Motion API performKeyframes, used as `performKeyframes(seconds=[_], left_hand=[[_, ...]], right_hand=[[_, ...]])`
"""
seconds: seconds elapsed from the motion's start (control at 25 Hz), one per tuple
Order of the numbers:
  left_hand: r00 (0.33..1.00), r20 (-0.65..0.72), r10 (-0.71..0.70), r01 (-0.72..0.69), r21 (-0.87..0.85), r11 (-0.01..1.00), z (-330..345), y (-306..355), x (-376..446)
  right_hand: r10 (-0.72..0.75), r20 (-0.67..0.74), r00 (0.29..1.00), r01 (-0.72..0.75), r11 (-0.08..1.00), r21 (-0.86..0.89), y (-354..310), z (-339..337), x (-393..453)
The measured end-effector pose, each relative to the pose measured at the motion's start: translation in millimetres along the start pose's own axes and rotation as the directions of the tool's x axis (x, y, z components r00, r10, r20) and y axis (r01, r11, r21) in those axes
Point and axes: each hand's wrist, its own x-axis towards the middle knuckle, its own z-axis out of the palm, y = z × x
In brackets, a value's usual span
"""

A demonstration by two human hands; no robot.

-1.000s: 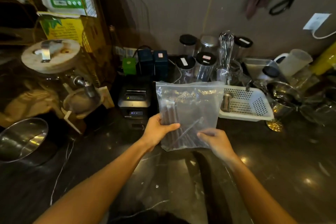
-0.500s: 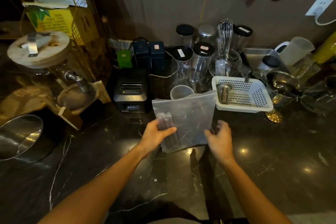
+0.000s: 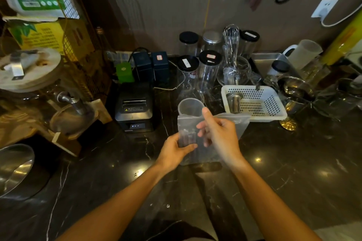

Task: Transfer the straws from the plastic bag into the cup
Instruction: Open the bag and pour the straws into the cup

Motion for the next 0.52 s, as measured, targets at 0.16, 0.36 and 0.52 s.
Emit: performKeyframes(seconds=[0.16, 0.36, 0.52], left_hand=[[0.999, 0.036, -0.035, 0.036, -0.018, 0.999, -4.1, -1.3, 3.7], [0.992, 0.127, -0.017, 0.019, -0.014, 1.0, -22.7, 9.2, 1.7], [0.986, 0.143, 0.085, -0.075, -0.074, 0.994, -39.8, 41.8, -0.6]], right_hand=[[0.2, -0.038, 0.979, -0.195, 0.975, 0.102, -8.6, 4.1, 9.0], [0.241, 0.027, 0.97, -0.242, 0.964, 0.112, 3.1, 1.5, 8.4], [0.18, 0.106, 0.978, -0.178, 0.984, -0.029, 8.4, -2.0, 7.6]])
